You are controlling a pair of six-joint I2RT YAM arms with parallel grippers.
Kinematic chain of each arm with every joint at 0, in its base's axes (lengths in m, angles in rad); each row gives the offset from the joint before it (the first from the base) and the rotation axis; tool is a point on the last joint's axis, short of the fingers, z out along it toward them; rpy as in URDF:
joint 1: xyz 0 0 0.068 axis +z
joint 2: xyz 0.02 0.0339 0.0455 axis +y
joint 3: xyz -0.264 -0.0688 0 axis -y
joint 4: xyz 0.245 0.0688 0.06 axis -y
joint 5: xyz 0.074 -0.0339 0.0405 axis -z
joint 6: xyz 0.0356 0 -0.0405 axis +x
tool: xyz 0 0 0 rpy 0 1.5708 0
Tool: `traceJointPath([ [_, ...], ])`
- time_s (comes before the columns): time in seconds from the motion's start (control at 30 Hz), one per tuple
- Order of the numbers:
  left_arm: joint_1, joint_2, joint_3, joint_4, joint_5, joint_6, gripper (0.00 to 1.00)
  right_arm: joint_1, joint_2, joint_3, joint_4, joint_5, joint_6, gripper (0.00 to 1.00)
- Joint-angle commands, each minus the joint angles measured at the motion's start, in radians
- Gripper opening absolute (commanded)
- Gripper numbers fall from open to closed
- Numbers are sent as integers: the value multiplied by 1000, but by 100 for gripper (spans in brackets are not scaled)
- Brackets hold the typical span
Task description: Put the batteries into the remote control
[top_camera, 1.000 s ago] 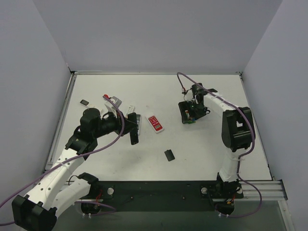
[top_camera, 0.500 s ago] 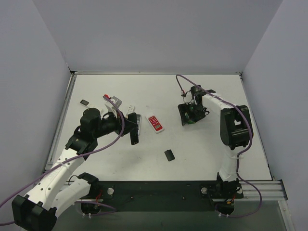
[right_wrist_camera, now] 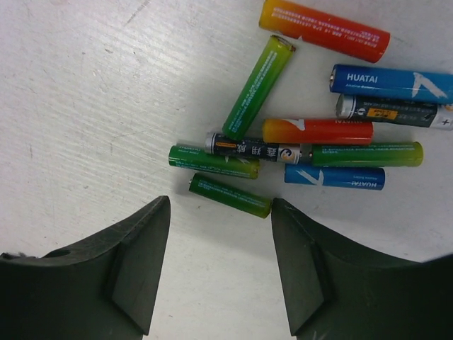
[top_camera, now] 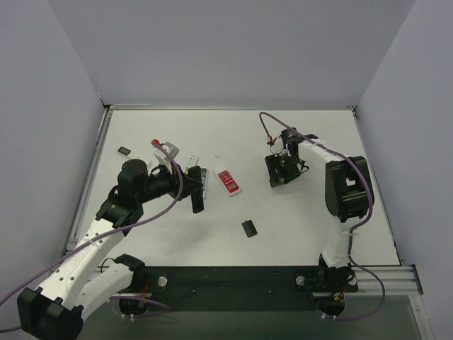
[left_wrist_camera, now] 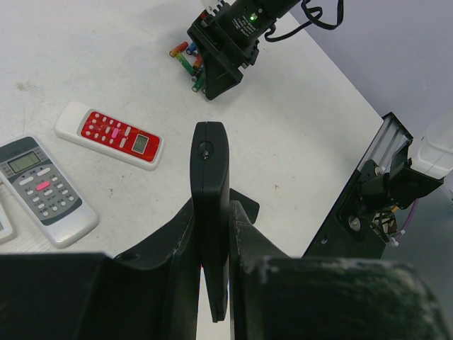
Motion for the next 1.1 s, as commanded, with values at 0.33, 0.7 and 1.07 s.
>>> traceJointPath([
  [0.33, -3, -22, 6, 33, 8, 11, 0, 80, -42, -39, -60, 56, -17, 43],
  [0.7, -3, -20, 5, 35, 8, 9, 0, 179, -40, -58, -86, 132, -14, 38],
  [1.07, -1, -23, 6, 33, 5, 9, 0, 213, -19, -13, -92, 167, -14, 39],
])
